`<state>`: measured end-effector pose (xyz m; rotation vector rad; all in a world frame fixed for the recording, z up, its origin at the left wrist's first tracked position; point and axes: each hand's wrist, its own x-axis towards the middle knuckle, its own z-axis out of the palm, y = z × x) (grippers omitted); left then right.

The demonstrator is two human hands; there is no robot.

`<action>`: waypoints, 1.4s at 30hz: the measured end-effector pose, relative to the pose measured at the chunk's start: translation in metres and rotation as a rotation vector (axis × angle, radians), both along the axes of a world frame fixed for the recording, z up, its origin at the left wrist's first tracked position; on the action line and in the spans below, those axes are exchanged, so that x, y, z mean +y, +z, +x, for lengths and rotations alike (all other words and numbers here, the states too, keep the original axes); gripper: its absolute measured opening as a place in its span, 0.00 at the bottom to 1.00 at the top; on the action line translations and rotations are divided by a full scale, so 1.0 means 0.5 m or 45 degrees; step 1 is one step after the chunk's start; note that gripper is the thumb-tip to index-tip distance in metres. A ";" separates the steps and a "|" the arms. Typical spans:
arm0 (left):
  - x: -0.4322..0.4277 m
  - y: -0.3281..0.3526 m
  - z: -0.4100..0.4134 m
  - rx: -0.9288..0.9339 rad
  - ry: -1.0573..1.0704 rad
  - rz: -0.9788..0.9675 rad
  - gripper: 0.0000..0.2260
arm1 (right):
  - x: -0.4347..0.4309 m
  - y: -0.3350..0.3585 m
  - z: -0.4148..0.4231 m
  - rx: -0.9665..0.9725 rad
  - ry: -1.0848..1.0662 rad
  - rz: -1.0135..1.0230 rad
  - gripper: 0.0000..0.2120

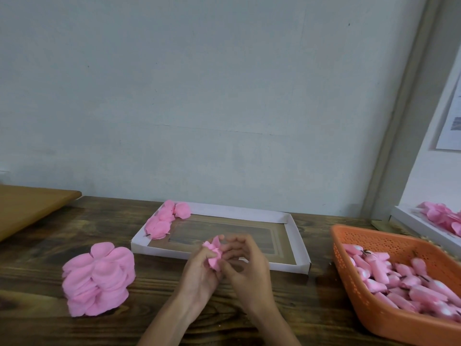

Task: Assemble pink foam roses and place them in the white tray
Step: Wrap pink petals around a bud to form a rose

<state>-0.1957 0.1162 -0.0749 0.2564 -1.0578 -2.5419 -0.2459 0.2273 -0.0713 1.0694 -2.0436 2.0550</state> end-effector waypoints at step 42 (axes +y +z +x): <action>0.007 0.004 0.002 -0.031 0.012 -0.103 0.17 | 0.033 0.008 -0.024 0.362 -0.097 0.353 0.24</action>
